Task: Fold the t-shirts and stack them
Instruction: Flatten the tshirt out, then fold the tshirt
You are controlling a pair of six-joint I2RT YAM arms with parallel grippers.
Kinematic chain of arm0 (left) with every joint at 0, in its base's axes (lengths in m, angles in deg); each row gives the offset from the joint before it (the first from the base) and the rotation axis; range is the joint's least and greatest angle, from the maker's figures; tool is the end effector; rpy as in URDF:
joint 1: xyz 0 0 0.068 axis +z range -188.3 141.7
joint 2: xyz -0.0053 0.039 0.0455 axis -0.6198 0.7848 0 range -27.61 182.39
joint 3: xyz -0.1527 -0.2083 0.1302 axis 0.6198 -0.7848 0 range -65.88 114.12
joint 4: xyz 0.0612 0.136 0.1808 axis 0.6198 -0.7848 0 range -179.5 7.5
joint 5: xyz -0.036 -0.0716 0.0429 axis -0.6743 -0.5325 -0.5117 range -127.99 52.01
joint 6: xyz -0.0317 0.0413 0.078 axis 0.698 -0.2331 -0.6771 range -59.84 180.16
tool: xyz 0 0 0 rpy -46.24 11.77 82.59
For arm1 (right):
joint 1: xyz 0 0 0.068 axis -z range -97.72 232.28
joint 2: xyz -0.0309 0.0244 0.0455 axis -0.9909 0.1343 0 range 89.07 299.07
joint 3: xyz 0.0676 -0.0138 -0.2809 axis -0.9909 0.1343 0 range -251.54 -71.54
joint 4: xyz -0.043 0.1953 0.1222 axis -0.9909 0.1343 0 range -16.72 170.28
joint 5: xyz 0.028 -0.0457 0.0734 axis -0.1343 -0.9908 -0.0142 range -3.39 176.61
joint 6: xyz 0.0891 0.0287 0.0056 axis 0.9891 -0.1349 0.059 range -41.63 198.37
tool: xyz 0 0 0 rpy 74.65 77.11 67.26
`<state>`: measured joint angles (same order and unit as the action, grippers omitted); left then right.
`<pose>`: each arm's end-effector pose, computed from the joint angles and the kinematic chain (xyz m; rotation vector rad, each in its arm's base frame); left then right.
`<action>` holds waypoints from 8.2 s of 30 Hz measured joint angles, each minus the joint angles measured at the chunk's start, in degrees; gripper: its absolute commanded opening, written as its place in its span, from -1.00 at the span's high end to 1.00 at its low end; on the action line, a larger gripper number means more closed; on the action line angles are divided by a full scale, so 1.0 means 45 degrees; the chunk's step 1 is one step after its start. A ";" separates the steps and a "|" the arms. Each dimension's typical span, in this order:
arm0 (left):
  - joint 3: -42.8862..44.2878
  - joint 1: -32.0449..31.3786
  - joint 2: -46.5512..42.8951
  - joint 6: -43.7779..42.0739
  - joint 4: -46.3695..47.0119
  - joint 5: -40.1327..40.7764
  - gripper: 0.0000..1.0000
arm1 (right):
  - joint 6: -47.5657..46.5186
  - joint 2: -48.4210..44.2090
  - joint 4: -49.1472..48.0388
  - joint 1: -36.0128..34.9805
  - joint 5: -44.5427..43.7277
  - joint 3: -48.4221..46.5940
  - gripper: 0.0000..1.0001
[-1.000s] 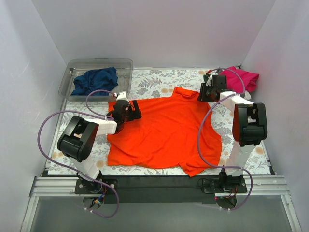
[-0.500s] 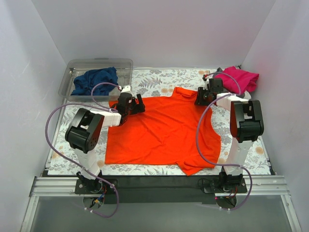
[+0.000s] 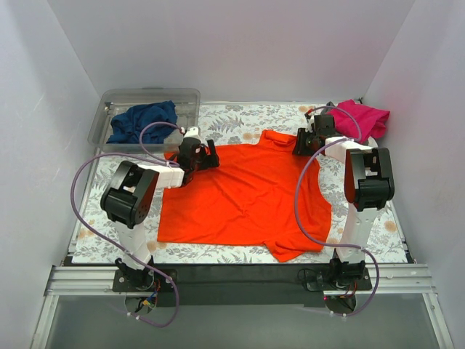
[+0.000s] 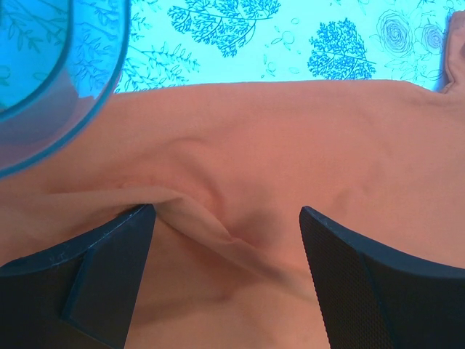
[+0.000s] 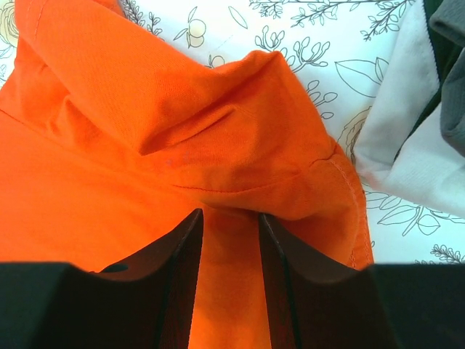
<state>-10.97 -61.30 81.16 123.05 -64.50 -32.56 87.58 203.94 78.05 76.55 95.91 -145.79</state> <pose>0.3845 -0.1545 0.1478 -0.8339 2.1347 -0.7184 0.4480 0.0587 0.1613 -0.0071 2.3723 0.3177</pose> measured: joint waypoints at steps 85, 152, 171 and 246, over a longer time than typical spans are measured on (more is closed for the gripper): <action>-0.1039 -0.3240 -0.1481 0.0690 -0.1205 -0.0219 -0.51 | -0.3143 0.2832 0.1962 -0.1894 0.4294 -0.4313 0.35; -0.2992 0.4444 -0.2987 -0.0559 -0.1112 0.1044 -0.22 | -0.3089 -0.1112 0.1860 -0.1666 -0.0029 -0.1622 0.97; -0.2142 0.4493 -0.1977 -0.0641 -0.0835 0.1224 0.86 | -0.3094 -0.1350 0.1807 -0.1627 -0.0029 -0.1268 0.97; -0.3113 0.4755 -0.4677 -0.1710 0.1603 0.0034 1.00 | -0.1073 -0.9534 0.1452 -0.0986 -0.0384 0.4711 0.97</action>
<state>-24.98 -39.90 60.11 115.36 -57.29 -32.41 82.75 161.03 84.59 72.11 94.19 -124.59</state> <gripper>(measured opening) 0.018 0.020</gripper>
